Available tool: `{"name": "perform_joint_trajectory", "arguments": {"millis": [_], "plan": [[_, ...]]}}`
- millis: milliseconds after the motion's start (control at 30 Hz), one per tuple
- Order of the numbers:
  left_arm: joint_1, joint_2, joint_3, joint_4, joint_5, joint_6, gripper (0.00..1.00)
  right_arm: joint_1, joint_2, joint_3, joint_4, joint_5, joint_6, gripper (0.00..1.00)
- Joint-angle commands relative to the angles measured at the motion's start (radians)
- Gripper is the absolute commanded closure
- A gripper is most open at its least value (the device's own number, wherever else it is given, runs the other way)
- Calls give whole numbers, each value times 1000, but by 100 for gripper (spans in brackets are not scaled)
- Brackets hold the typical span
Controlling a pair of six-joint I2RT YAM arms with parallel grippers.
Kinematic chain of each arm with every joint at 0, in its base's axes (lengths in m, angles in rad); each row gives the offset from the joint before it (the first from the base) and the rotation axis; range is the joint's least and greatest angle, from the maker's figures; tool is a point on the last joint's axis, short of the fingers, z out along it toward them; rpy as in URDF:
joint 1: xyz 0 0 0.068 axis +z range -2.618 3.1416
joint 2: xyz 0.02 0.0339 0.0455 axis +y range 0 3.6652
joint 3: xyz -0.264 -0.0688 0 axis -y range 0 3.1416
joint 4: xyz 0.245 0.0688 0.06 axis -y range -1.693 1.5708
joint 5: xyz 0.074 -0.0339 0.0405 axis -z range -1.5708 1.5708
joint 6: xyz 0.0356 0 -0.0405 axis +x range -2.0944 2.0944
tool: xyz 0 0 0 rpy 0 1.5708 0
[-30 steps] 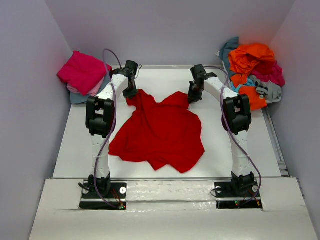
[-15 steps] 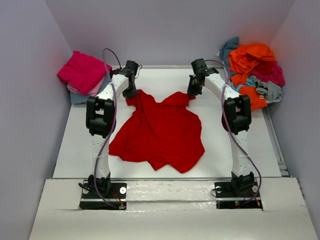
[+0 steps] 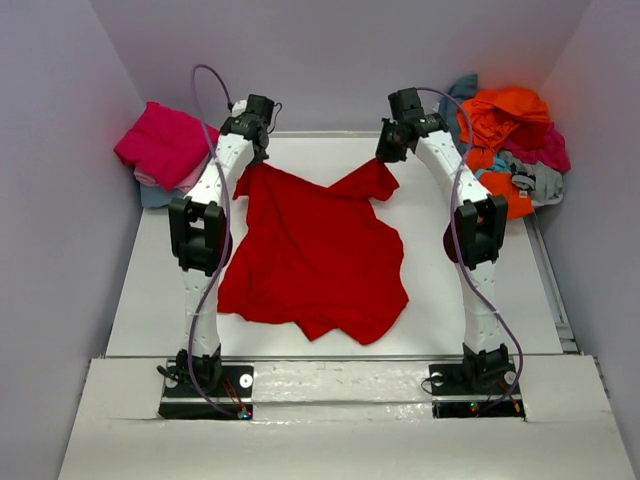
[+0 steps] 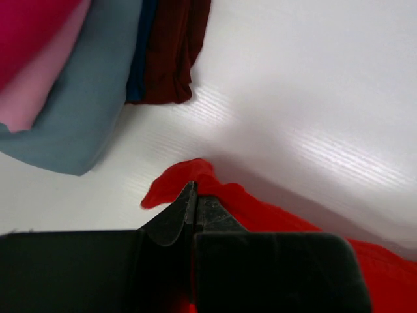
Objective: Fold and stack the t-shirts
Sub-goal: Flatten the tshirt out
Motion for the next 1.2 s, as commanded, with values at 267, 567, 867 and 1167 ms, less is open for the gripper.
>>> {"name": "perform_joint_trajectory", "arguments": {"millis": [267,567,867,1167], "plan": [[2,63,98,-9,-77,0,94,3,69,111,30,-11,-43,93],[2,115,82,-19,-94,-12,94,3,118,118,115,-42,-34,93],[2,123,32,-32,-86,-35,71,-6,112,161,239,-41,-32,93],[-7,42,-52,-16,-88,-46,5,-6,129,197,311,-137,-67,93]]}}
